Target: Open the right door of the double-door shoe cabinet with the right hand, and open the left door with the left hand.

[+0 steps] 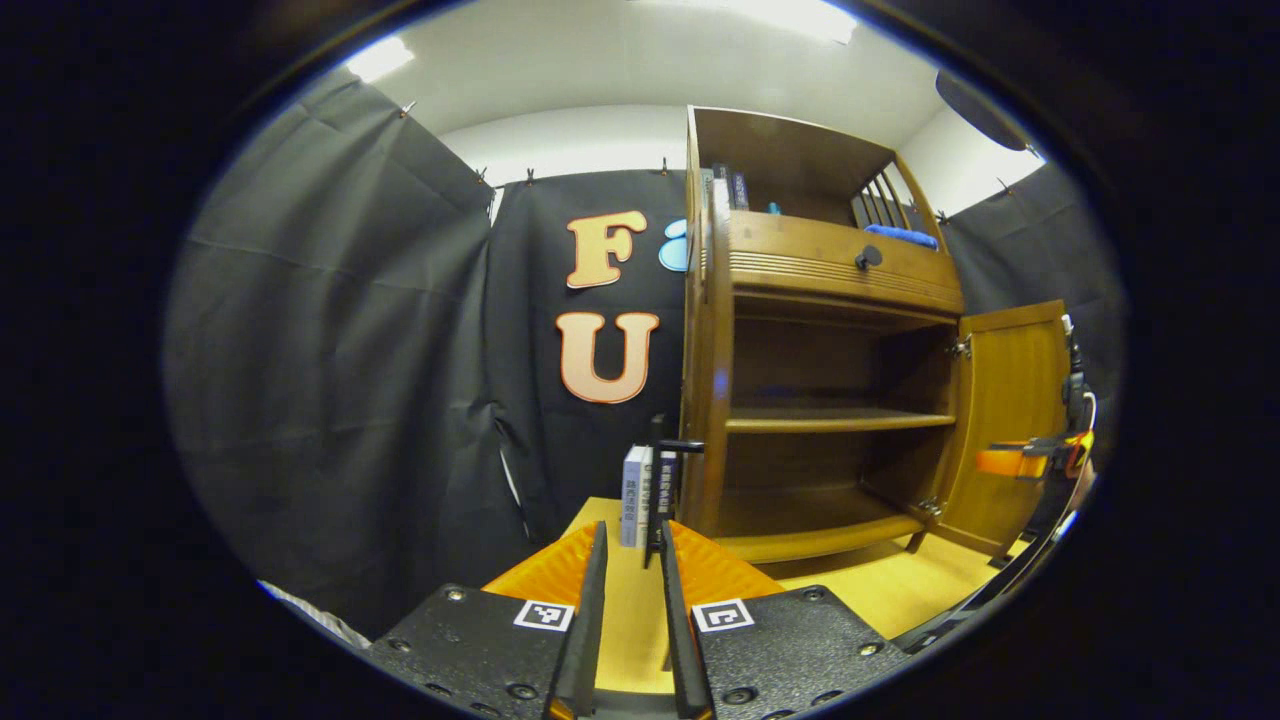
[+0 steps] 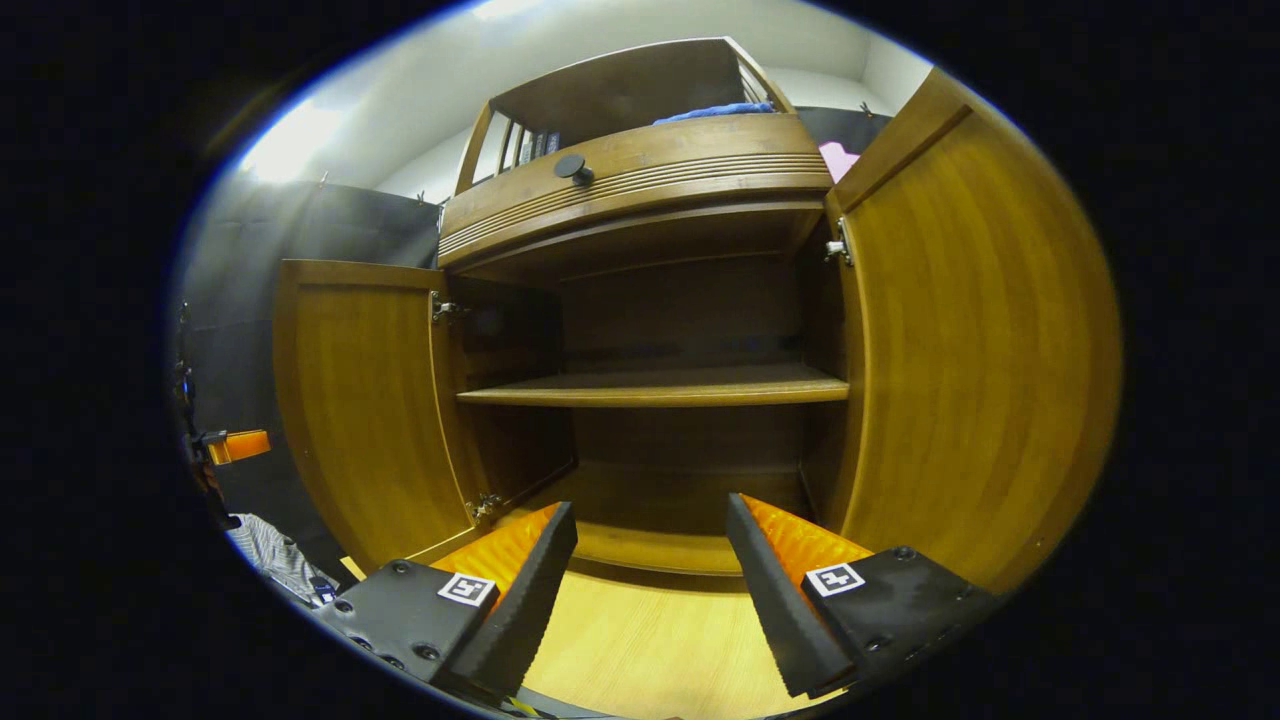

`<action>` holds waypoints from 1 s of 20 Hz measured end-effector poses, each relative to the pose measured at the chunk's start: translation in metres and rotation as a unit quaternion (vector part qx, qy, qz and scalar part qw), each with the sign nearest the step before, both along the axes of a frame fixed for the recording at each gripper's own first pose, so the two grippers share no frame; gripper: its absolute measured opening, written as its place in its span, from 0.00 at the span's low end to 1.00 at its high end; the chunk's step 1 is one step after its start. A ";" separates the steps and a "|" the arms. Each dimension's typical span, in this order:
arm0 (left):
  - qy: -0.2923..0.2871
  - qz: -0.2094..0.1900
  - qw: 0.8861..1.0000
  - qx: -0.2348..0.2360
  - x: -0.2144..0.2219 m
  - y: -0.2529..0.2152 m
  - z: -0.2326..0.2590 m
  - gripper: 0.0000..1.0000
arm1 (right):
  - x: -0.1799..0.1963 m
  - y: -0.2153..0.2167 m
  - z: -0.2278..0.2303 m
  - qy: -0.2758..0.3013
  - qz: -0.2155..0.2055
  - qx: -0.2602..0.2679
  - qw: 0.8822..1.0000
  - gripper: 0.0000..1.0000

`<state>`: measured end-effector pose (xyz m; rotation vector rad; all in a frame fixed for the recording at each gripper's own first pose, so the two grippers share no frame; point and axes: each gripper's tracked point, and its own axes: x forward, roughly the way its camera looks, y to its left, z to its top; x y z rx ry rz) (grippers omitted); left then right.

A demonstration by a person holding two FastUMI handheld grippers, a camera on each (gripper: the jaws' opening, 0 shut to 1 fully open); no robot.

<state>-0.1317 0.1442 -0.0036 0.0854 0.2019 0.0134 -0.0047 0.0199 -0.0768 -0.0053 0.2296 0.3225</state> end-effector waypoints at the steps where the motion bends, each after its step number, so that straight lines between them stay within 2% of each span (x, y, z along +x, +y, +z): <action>1: -0.003 -0.009 1.000 -0.008 0.000 -0.016 0.001 0.25 | 0.000 0.002 -0.003 0.002 0.008 0.001 1.000 0.97; 2: -0.004 -0.022 1.000 -0.018 0.002 -0.034 0.002 0.30 | -0.001 0.005 -0.006 0.003 0.016 0.001 1.000 0.98; 3: -0.006 -0.038 0.999 -0.029 0.006 -0.054 0.003 0.25 | -0.001 0.006 -0.007 0.006 0.022 0.000 1.000 0.98; 4: -0.007 -0.063 0.997 -0.047 0.011 -0.078 0.003 0.30 | -0.002 0.007 -0.008 0.007 0.027 0.000 1.000 0.98; 5: -0.007 -0.092 0.993 -0.069 0.014 -0.105 0.002 0.30 | 0.000 0.010 -0.008 0.007 0.029 0.000 1.000 0.89; 6: -0.008 -0.118 0.989 -0.086 0.018 -0.129 0.003 0.30 | 0.000 0.010 -0.008 0.006 0.030 0.000 1.000 0.89; 7: -0.009 -0.143 0.985 -0.099 0.023 -0.149 0.005 0.26 | -0.001 0.008 -0.007 0.004 0.027 0.000 1.000 0.98; 8: -0.010 -0.166 0.980 -0.107 0.027 -0.169 0.005 0.30 | -0.001 0.007 -0.006 0.002 0.023 -0.001 1.000 0.98; 9: -0.012 -0.185 0.976 -0.112 0.033 -0.187 0.007 0.30 | -0.001 0.004 -0.005 0.001 0.017 -0.002 1.000 0.98; 10: -0.015 -0.201 0.972 -0.119 0.038 -0.202 0.008 0.30 | -0.003 -0.001 -0.004 -0.002 0.010 -0.004 1.000 0.89; 11: -0.018 -0.218 0.967 -0.129 0.044 -0.218 0.010 0.30 | -0.006 -0.008 -0.003 -0.004 0.002 -0.005 1.000 0.89; 12: -0.019 -0.234 0.963 -0.136 0.048 -0.232 0.009 0.30 | -0.009 -0.015 -0.002 -0.006 -0.007 -0.007 1.000 0.98; 13: -0.022 -0.247 0.959 -0.137 0.053 -0.242 0.009 0.30 | -0.011 -0.022 -0.002 -0.007 -0.016 -0.008 1.000 0.98; 15: -0.033 -0.255 0.958 -0.128 0.069 -0.254 0.010 0.30 | -0.013 -0.034 0.000 -0.009 -0.035 -0.009 0.999 1.00; 17: -0.043 -0.236 0.963 -0.121 0.088 -0.254 0.008 0.30 | -0.016 -0.047 0.002 -0.012 -0.057 -0.012 0.998 0.98; 20: -0.048 -0.210 0.971 -0.102 0.106 -0.253 -0.003 0.37 | -0.019 -0.059 0.006 -0.018 -0.080 -0.015 0.997 0.98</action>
